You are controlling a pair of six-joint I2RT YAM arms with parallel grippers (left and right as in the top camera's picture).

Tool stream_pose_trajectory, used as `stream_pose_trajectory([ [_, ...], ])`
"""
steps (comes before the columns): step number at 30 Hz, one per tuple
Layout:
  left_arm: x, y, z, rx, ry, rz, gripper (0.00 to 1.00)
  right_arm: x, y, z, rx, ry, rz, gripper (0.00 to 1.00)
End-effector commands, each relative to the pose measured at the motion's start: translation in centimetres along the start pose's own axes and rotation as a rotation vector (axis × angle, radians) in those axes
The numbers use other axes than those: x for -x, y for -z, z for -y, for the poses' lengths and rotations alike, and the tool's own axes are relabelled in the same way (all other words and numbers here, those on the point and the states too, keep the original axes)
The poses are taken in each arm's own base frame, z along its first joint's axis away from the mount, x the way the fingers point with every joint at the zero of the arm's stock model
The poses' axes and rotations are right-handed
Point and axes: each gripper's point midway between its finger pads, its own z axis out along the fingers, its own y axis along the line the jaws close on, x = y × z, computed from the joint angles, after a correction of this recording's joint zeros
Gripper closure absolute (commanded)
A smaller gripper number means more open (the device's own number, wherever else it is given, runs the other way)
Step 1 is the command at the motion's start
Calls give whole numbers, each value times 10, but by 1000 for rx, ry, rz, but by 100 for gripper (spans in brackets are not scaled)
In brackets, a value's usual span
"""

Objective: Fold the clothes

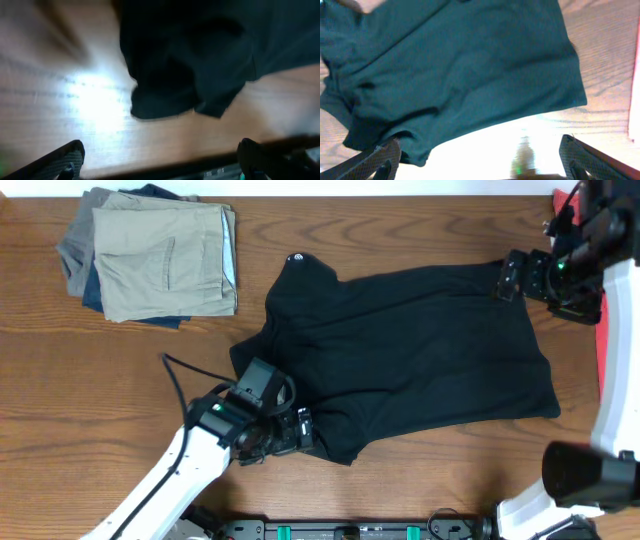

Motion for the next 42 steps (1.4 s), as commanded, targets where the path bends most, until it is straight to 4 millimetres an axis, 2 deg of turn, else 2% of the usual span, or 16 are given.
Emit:
stream_pose_trajectory([
  [1,13,-11,-18,108,42,42,2,-10,23,-9,35,66,60,1],
  [5,17,-30,-20,131,55,0,3,-13,33,-9,41,80,87,1],
  [10,16,-49,-23,154,72,-57,18,-14,35,-9,43,81,94,1],
  [12,16,-51,-24,158,73,-60,34,-15,34,-9,41,80,88,1],
  [18,17,-47,-21,145,67,-45,68,-20,19,4,-23,71,43,1],
  [20,17,-44,-21,141,66,-41,88,-21,11,9,-51,63,26,1],
  [21,16,-42,-20,139,65,-40,94,-21,8,12,-62,52,20,1],
  [27,12,-31,-19,128,60,-26,94,-19,-13,26,-97,-32,-4,1],
  [32,3,-14,-23,129,57,-11,94,-20,-25,40,-118,-81,-25,1],
  [36,-12,5,-28,123,57,-6,94,-26,-33,70,-221,-216,-47,1],
  [42,-38,25,-39,133,106,-34,94,-47,-51,109,-295,-351,-110,1],
])
